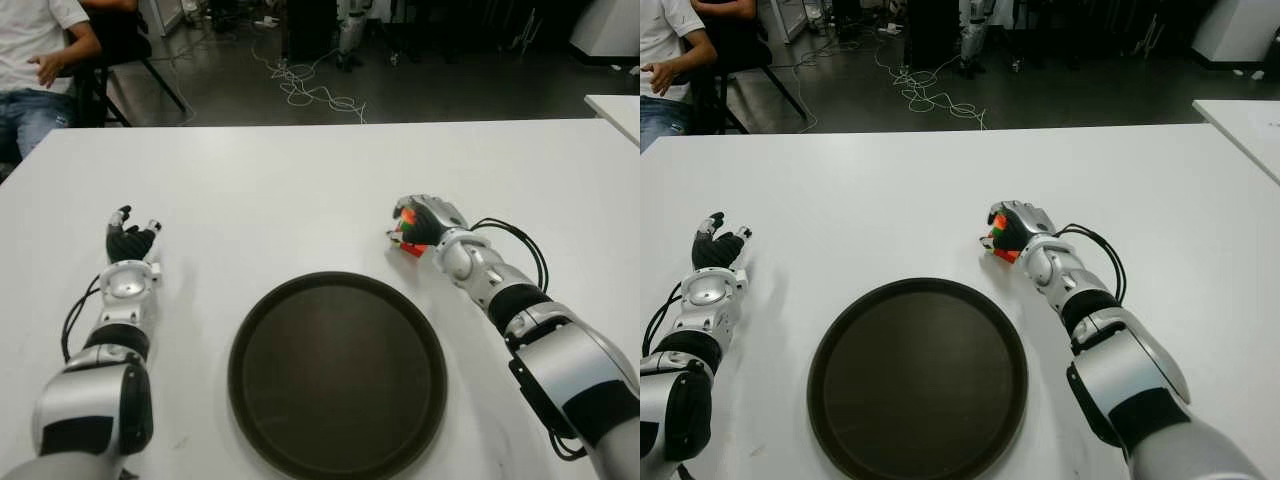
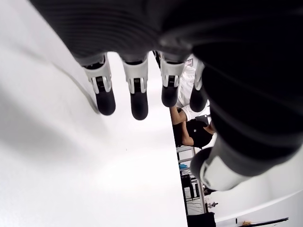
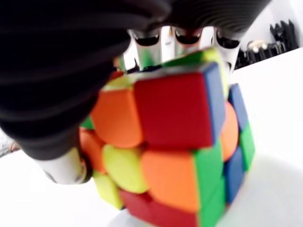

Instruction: Pick up the Rubik's Cube and put it in the plate

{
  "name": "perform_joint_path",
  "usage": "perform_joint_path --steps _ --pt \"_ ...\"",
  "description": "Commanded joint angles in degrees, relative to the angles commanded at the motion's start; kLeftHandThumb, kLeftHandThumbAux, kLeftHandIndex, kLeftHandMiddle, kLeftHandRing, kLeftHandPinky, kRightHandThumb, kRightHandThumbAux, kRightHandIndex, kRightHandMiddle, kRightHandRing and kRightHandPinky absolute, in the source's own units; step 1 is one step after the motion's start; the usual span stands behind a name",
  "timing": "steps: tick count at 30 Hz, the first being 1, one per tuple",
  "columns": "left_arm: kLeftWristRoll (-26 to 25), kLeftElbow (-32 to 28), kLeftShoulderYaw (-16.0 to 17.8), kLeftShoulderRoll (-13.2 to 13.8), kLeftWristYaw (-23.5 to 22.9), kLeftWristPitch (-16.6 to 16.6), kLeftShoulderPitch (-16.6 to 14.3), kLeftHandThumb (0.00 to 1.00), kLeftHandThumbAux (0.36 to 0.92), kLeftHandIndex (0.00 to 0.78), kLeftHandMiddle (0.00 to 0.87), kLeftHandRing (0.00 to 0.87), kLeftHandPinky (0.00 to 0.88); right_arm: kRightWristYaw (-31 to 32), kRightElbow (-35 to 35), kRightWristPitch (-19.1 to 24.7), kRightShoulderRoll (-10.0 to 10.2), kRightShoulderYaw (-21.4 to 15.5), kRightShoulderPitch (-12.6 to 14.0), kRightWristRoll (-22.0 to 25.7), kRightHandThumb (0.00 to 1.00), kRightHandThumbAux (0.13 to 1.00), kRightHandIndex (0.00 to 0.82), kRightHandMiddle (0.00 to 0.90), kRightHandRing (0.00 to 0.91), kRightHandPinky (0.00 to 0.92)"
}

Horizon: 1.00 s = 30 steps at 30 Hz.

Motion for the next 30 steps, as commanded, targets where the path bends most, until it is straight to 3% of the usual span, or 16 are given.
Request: perform_joint_path --steps 30 --pt "0.4 0.0 -0.2 0.1 0.3 -0.2 0.0 0.082 0.755 0.056 0.060 0.088 0.129 -2.3 -0.1 -0.5 0.4 -3.1 0.0 2.6 0.689 0.722 0.435 0.780 0.780 0.770"
